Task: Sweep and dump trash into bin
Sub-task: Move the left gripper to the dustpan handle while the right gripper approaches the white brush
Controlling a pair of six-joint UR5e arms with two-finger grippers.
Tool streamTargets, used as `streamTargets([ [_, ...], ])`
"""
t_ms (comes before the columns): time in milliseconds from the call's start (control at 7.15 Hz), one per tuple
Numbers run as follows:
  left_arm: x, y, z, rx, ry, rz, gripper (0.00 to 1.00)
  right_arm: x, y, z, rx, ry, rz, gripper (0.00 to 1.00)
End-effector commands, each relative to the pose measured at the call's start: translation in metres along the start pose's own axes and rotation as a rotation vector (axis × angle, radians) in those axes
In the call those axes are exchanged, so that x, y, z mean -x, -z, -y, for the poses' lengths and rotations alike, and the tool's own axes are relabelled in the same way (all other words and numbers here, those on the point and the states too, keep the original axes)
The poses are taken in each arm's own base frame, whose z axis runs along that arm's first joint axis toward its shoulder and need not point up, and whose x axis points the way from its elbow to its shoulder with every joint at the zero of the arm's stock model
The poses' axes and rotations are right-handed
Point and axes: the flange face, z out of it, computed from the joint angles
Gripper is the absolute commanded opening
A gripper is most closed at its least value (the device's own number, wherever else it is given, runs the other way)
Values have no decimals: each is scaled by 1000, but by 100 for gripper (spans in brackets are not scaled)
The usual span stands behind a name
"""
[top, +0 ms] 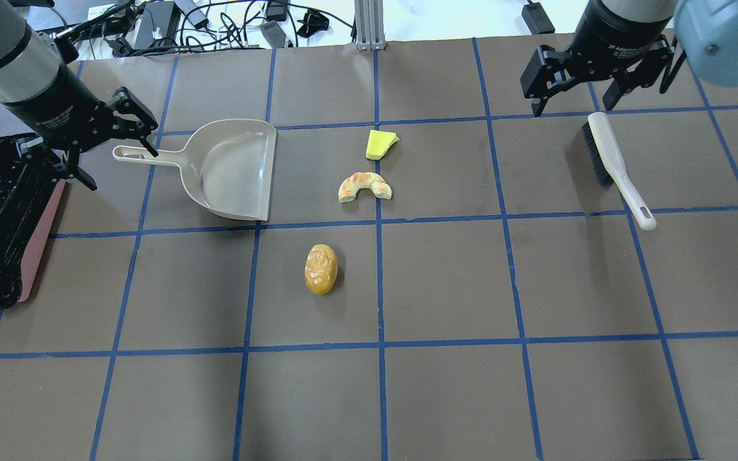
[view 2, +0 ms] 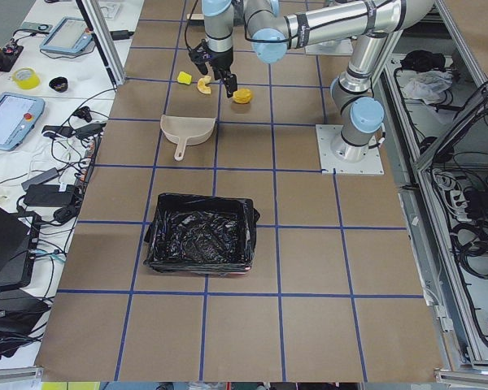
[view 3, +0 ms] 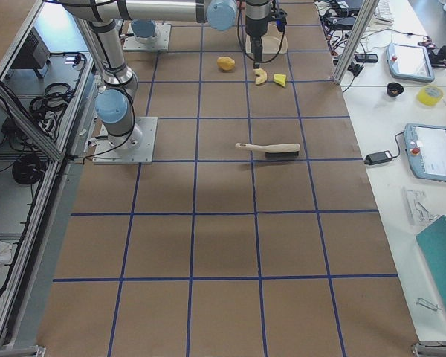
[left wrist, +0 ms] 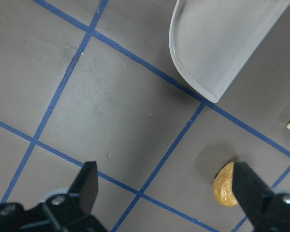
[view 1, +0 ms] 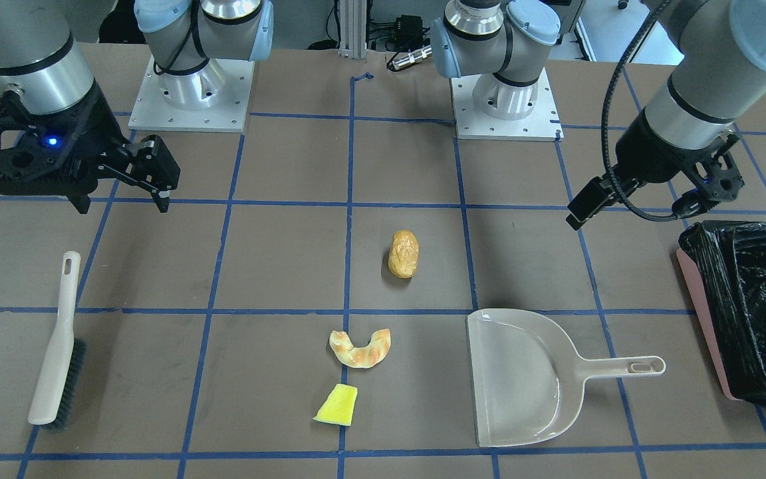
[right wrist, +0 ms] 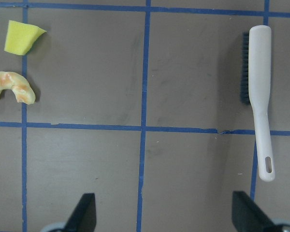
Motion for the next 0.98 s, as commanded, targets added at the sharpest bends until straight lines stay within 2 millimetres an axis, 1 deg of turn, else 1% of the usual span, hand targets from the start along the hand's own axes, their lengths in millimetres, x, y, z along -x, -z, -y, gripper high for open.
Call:
streamTargets([
  [0, 4, -19, 25, -21, 31, 1, 100, -37, -16, 2, 29, 21, -7, 100],
  [140, 2, -22, 40, -91, 138, -12, 100, -47, -23, 0, 42, 40, -8, 100],
  [280, 1, -34, 50, -86, 315, -18, 100, -53, -30, -1, 56, 35, -7, 100],
  [420, -2, -49, 61, -77, 430, -16, 100, -69, -46, -3, 94, 11, 3, 100],
  [560, -4, -63, 71, -57, 520, -7, 100, -81, -55, -6, 108, 3, 8, 100],
  [700, -6, -66, 84, -62, 622, -13, 100, -86, -56, -7, 110, 32, 9, 100],
  [840, -10, -76, 103, -58, 810, -15, 98, -87, -59, -6, 112, 34, 11, 99],
])
